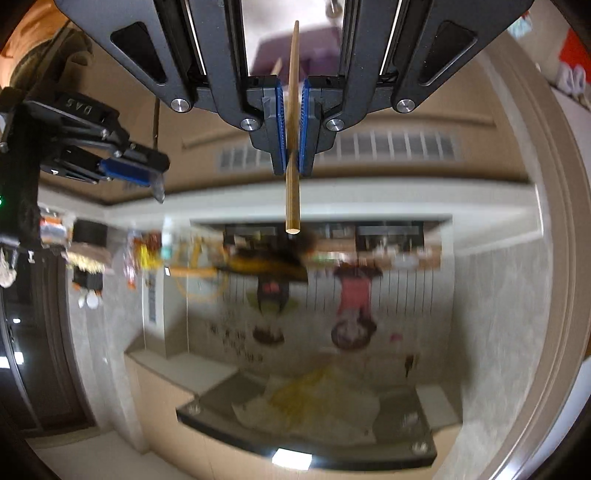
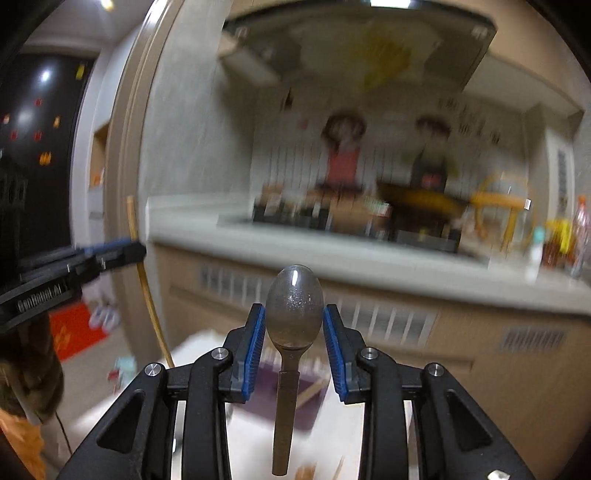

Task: Organize utensils
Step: 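Lower the chopstick into the purple caddy with the left tool while the right drops the grey spoon in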

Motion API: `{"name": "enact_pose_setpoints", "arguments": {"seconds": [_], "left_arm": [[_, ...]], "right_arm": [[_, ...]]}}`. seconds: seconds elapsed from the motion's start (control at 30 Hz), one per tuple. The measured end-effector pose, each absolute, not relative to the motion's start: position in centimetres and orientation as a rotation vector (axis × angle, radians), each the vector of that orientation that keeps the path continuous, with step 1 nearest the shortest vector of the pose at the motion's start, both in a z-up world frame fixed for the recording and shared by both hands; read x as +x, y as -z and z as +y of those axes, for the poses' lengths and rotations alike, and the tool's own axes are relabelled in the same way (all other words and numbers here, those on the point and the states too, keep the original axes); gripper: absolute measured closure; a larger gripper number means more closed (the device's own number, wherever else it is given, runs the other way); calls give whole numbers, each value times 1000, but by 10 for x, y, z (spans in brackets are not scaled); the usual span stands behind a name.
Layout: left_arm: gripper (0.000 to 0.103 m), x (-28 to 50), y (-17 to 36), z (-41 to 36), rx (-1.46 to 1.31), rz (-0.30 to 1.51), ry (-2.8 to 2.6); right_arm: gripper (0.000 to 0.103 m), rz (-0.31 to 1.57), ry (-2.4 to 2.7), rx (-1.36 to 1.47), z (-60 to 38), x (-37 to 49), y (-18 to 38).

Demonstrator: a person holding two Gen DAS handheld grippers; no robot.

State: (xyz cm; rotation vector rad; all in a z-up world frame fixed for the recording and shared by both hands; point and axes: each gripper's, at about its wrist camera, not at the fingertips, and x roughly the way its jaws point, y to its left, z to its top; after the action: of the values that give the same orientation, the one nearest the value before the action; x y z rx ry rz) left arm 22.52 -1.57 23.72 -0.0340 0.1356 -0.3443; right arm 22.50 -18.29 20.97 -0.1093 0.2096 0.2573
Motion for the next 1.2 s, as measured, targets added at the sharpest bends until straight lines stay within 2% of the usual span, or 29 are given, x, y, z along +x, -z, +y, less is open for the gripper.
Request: {"name": "enact_pose_setpoints", "arguments": {"seconds": [0.13, 0.27, 0.53, 0.83, 1.13, 1.2], "left_arm": [[96, 257, -256, -16, -45, 90, 333], [96, 292, -245, -16, -59, 91, 328], [96, 367, -183, -20, -67, 178, 302], [96, 431, -96, -17, -132, 365, 336], [94, 442, -32, -19, -147, 537, 332], [93, 434, -29, -16, -151, 546, 328]], "right_arm": [[73, 99, -228, -63, -187, 252, -241], [73, 83, -236, -13, -187, 289, -232], [73, 216, -231, 26, -169, 379, -141], [73, 409, -198, -29, -159, 434, -53], [72, 605, -238, -66, -154, 445, 4], [66, 620, -243, -79, -154, 439, 8]]}}
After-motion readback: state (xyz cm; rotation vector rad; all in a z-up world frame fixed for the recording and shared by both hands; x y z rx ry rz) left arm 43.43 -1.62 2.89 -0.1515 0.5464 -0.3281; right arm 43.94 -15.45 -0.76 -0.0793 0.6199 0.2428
